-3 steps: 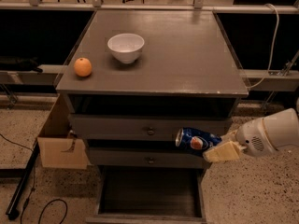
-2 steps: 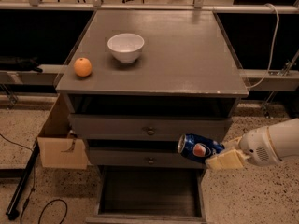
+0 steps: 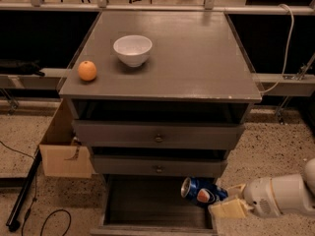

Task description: Place pepsi can into bottom drawer

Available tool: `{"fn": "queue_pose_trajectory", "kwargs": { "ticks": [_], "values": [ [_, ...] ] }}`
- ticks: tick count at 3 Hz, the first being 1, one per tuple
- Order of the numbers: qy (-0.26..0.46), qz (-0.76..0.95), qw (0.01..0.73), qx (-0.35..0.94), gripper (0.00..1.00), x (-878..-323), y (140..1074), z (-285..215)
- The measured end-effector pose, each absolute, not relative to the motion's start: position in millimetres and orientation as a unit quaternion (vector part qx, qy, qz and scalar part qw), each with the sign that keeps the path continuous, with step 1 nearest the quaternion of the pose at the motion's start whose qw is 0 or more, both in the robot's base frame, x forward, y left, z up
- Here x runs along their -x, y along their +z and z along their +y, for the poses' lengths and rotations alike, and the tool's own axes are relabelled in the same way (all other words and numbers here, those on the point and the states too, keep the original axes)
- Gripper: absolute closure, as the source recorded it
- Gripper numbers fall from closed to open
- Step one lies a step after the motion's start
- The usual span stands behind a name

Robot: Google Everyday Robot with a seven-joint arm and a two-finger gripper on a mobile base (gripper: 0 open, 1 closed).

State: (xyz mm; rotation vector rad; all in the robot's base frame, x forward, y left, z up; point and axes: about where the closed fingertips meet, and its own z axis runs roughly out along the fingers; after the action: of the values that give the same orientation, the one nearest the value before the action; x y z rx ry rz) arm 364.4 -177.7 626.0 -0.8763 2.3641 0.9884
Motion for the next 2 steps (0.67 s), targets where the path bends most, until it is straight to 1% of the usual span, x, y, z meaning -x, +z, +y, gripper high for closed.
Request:
{"fn": "queue_pose_trajectory", "kwargs": {
  "ticks": [2],
  "values": [
    [0.345, 0.864, 0.196, 0.308, 1.00, -371, 524, -152]
  ]
}}
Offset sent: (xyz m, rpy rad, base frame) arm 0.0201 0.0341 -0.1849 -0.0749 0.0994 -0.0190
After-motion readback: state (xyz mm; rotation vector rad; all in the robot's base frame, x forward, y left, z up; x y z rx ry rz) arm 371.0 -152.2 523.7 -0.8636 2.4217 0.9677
